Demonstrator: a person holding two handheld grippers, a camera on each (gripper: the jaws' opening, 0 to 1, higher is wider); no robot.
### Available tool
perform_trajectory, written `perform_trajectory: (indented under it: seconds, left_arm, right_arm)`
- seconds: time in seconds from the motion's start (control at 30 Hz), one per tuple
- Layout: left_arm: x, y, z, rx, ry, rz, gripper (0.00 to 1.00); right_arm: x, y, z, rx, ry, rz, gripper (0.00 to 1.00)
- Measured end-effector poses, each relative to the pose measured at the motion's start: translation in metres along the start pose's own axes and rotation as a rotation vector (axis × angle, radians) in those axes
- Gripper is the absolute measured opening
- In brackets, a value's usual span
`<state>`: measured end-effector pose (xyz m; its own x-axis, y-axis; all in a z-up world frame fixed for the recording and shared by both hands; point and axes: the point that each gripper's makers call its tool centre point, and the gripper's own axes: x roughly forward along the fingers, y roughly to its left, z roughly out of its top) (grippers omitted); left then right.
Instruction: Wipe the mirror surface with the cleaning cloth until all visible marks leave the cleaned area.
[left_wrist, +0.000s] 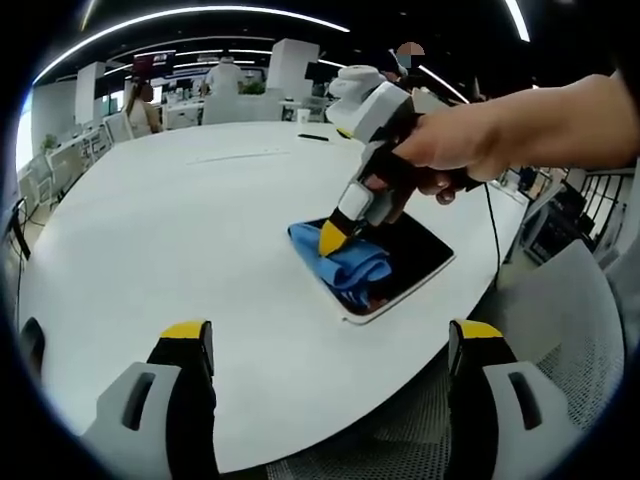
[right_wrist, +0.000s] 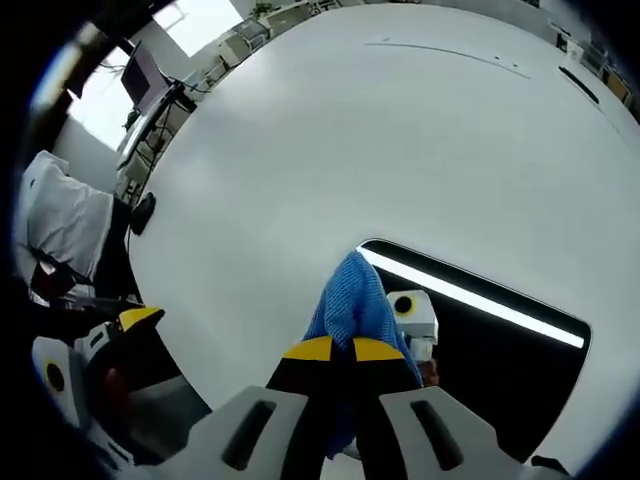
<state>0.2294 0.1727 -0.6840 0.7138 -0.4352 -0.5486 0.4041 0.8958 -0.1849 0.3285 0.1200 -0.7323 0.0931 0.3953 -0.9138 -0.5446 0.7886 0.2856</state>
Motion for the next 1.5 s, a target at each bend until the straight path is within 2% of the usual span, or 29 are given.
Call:
perform_trajectory:
  seconds: [0.47, 0.8, 1.5]
  left_arm:
    - [0.001, 0.001, -0.002, 0.003, 0.005, 0.001, 0.96]
    - [0.001, 0.001, -0.002, -0.001, 0.005, 0.003, 0.95]
    - [0.001, 0.002, -0.004, 0.006, 0.015, 0.003, 0.94]
  right_arm:
    - [0.006, -0.019, 0.001, 0.023, -0.015, -0.002, 0.0]
    - [-0.007, -0.03, -0.011, 0.034, -0.018, -0.009, 0.0]
    - [-0.02, -0.059, -0.022, 0.041, -0.015, -0.038, 0.0]
